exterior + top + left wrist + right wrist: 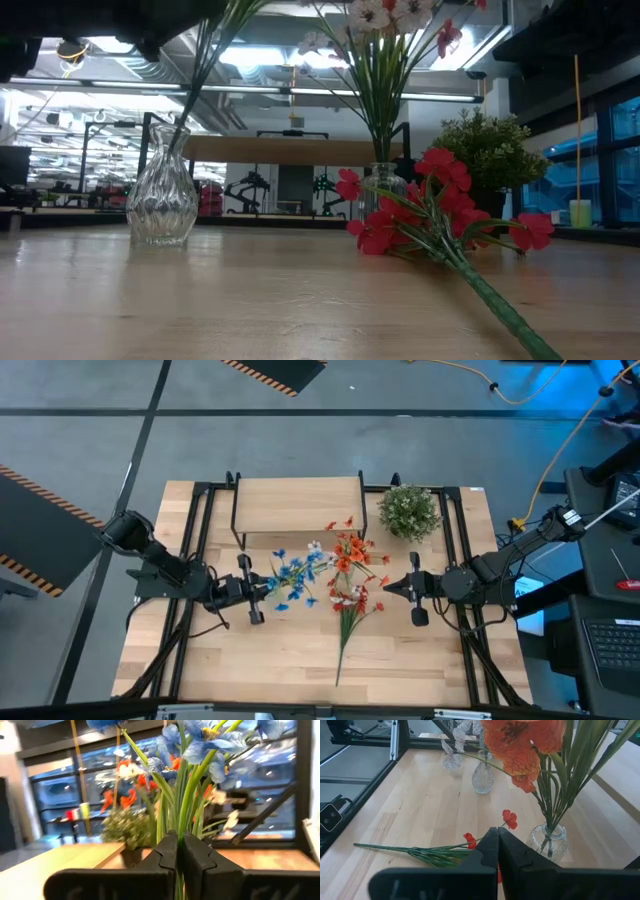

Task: Pick and place flowers into a vace then onto a shelf
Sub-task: Put the blue flowers into the left transparent vase

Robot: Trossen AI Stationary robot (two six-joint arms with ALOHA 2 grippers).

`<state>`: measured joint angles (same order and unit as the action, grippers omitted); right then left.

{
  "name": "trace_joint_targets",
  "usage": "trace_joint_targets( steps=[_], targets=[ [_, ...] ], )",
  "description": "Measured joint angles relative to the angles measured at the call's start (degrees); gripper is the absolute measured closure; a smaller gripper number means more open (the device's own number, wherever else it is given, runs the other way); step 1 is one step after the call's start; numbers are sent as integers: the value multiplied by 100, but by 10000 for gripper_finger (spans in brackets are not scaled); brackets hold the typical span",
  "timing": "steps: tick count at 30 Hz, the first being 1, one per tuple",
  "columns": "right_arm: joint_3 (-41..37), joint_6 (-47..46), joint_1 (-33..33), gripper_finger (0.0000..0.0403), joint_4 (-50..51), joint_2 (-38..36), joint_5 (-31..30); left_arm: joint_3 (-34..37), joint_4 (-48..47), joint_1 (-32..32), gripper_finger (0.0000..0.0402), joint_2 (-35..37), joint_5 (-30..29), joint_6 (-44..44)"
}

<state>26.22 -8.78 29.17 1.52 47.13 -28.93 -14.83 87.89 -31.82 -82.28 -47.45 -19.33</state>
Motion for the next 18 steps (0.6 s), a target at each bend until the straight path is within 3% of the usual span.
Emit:
trace_joint_targets(
  steps=[10,18],
  targets=[
    [0,-2,0,399,2,-2,-2,0,-117,-308,392,0,-458,-14],
    [0,0,0,399,2,-2,-2,0,-287,-564,391,0,-1168,-1]
  ],
)
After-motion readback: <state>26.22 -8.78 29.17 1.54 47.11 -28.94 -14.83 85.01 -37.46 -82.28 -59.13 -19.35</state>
